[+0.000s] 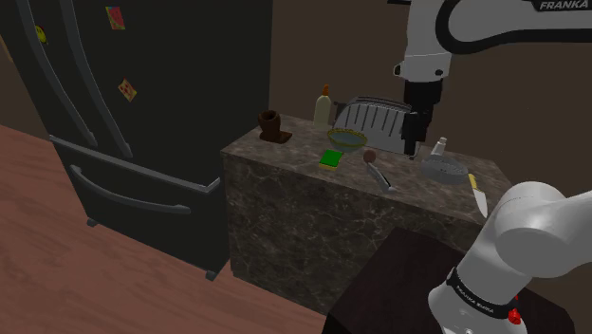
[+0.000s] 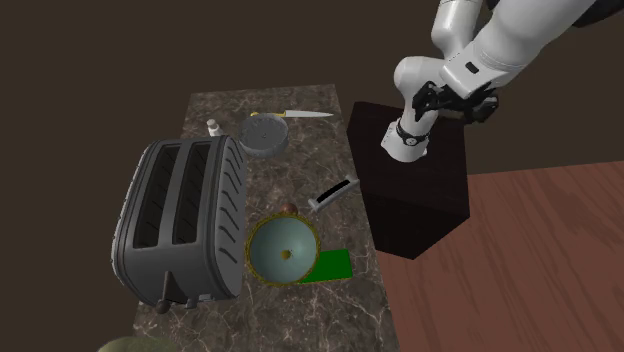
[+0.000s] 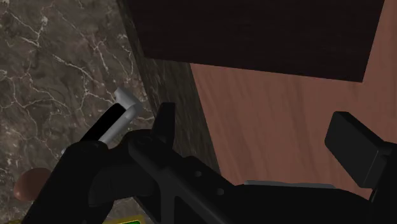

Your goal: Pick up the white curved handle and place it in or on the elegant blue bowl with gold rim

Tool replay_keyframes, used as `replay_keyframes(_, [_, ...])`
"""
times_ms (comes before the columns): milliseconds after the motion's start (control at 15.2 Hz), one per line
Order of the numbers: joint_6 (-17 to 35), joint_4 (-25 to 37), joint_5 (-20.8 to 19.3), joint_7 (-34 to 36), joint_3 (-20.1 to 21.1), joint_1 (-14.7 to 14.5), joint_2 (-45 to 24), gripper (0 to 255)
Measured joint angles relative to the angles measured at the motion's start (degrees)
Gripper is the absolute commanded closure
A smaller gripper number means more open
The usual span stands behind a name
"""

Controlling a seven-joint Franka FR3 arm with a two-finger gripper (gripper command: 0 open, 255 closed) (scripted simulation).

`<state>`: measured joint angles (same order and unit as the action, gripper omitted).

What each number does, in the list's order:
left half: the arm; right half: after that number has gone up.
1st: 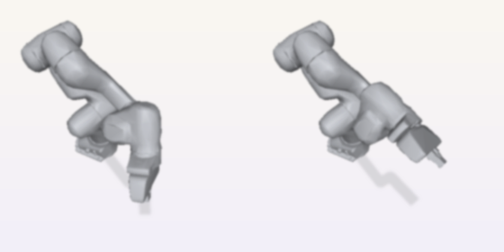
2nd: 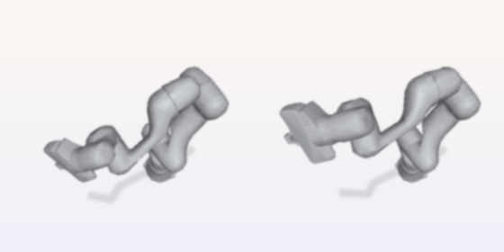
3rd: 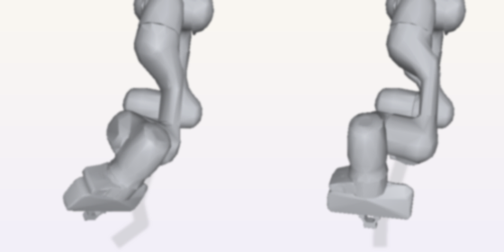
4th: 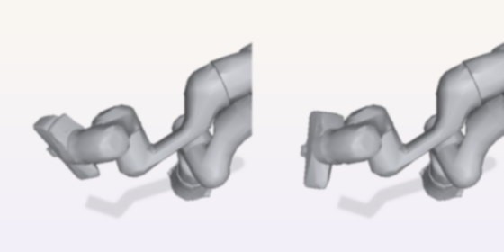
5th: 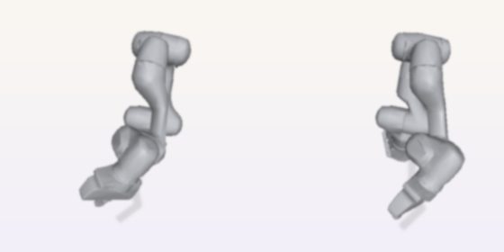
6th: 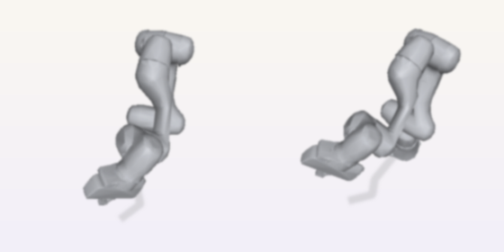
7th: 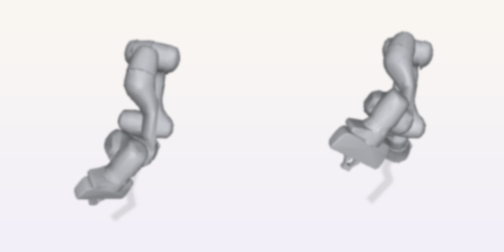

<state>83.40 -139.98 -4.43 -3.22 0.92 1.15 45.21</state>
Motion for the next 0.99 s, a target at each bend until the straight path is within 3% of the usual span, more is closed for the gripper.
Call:
replay_keyframes(264, [4.4, -1.8, -0.7, 2.0, -0.6, 1.6, -1.9, 0])
replay_keyframes(990, [27.6, -7.3, -4.8, 12.9, -4.5, 10.2, -15.3, 0])
